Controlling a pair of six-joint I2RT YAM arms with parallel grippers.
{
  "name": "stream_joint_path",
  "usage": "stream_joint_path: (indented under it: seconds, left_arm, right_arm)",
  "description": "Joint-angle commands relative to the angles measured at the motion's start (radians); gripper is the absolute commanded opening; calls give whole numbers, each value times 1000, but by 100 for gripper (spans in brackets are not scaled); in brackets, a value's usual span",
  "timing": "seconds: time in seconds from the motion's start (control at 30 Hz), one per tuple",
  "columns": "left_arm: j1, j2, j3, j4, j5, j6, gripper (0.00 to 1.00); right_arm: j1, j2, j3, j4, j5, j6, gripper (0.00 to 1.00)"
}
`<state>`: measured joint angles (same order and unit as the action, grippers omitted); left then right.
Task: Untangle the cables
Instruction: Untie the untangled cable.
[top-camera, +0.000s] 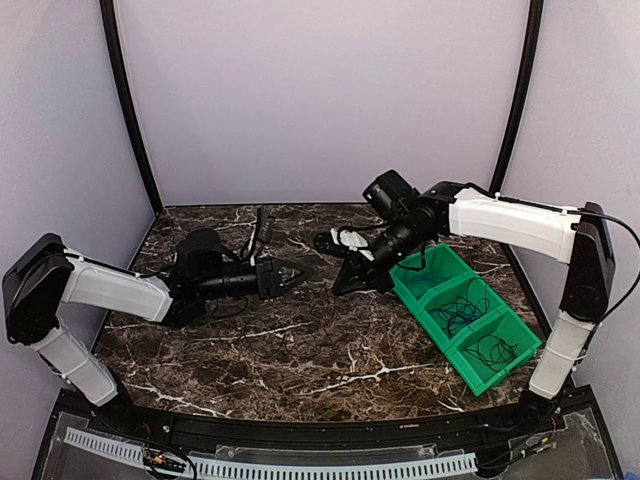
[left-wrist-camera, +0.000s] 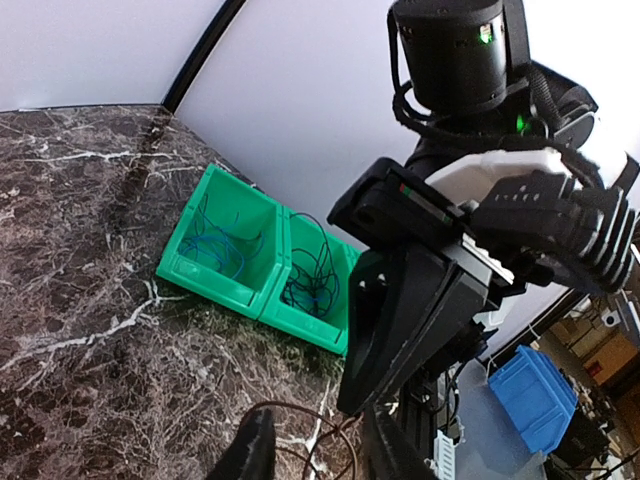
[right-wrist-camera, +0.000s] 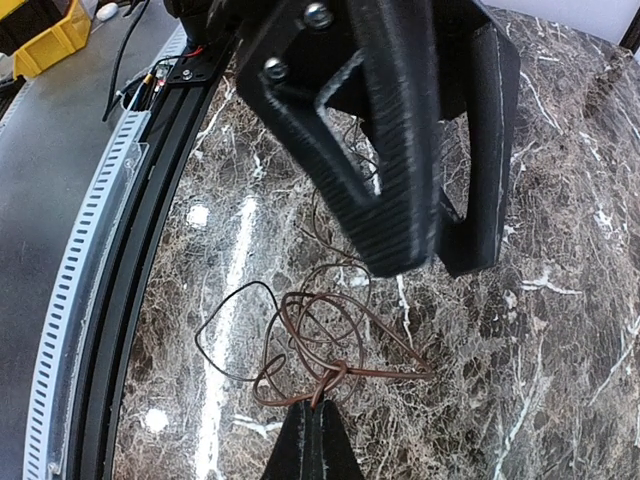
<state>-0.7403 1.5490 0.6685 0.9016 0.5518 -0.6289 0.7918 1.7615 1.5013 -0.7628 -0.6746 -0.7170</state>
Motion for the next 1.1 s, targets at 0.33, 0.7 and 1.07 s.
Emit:
stream_joint_path:
  seconds: [0.33, 0.7, 1.07]
  left_arm:
    - [-63, 37, 125, -281, 31, 199, 31]
    - [-65, 46, 139, -316, 50, 221, 30]
    - [-65, 67, 161, -247, 93, 189, 15]
  right_arm:
    - [-3, -2, 37, 19, 16, 41, 0]
    - [-3, 5, 45, 20, 15, 46, 0]
    - [-3, 13, 46, 18, 16, 47, 0]
